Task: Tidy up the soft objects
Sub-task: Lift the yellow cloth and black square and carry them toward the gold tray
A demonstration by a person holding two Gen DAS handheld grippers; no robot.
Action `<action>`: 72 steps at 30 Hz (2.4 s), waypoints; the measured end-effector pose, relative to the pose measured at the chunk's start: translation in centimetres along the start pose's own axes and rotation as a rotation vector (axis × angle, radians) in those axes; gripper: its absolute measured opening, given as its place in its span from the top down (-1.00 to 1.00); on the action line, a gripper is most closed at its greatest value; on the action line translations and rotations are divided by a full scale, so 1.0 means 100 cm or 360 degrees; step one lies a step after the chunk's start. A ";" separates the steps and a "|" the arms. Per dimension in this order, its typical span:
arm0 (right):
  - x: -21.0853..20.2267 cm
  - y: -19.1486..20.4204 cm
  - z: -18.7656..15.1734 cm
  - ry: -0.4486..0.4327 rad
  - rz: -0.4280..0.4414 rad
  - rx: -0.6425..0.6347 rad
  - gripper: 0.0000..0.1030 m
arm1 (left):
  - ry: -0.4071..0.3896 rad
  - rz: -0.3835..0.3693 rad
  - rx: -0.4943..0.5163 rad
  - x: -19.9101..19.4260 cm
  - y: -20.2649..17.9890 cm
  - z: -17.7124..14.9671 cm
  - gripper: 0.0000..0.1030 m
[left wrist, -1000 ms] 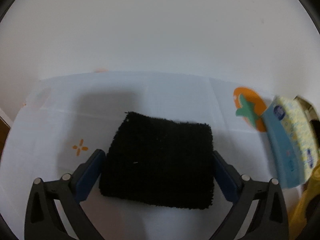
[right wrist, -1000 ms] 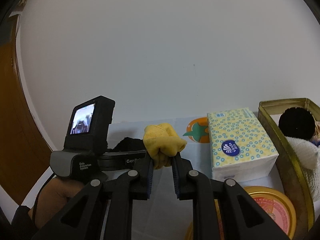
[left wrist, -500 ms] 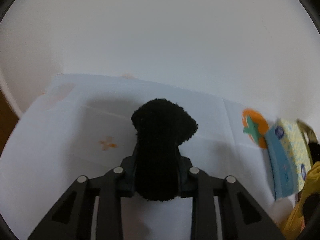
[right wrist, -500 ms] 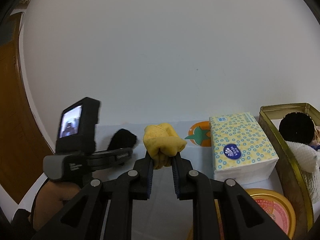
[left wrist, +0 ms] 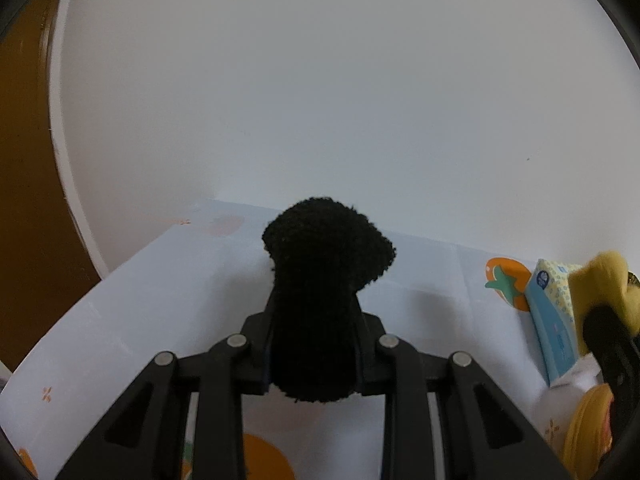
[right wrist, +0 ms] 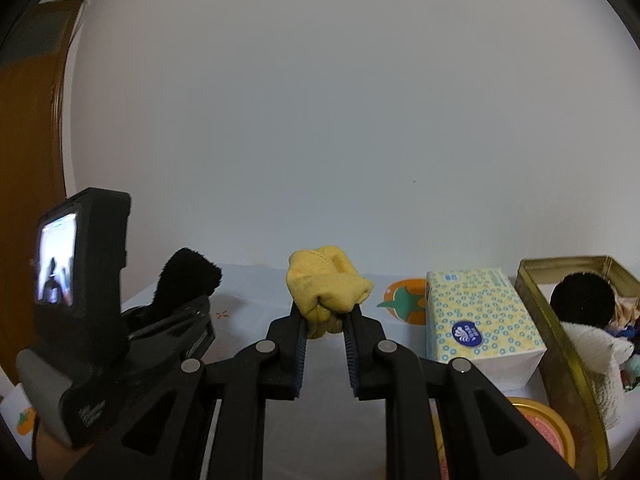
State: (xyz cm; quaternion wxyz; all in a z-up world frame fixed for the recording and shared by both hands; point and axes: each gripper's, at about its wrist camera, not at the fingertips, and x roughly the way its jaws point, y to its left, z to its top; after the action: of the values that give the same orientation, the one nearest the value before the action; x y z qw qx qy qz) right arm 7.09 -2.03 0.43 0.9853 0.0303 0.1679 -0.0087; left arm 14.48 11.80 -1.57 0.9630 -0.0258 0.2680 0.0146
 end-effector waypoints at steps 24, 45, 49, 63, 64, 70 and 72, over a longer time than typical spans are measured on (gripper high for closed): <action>-0.061 -0.001 -0.008 -0.0063 -0.0004 -0.0112 0.63 | -0.0125 0.0058 0.0042 -0.026 -0.021 -0.023 0.48; -0.099 -0.008 -0.018 -0.0064 -0.0017 -0.0129 0.63 | -0.0199 0.0050 0.0013 -0.045 -0.034 -0.042 0.47; -0.098 -0.007 -0.018 -0.0065 -0.0020 -0.0128 0.63 | -0.0209 0.0039 0.0030 -0.049 -0.037 -0.044 0.47; -0.105 -0.013 -0.020 -0.0063 -0.0008 -0.0132 0.63 | -0.0225 -0.0024 0.0041 -0.062 -0.049 -0.051 0.47; -0.106 -0.013 -0.019 -0.0062 -0.0009 -0.0133 0.63 | -0.0225 -0.0033 0.0042 -0.063 -0.050 -0.052 0.47; -0.115 -0.022 -0.021 -0.0056 -0.0022 -0.0125 0.63 | -0.0231 -0.0068 0.0063 -0.069 -0.059 -0.055 0.47; -0.118 -0.025 -0.021 -0.0053 -0.0028 -0.0124 0.63 | -0.0234 -0.0074 0.0066 -0.071 -0.061 -0.057 0.47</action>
State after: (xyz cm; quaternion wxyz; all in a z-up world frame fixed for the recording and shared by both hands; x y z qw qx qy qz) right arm -4.79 -4.32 2.20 0.9883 -0.0098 0.1520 -0.0112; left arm 5.74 5.26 -2.49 0.9805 -0.0108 0.1961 -0.0114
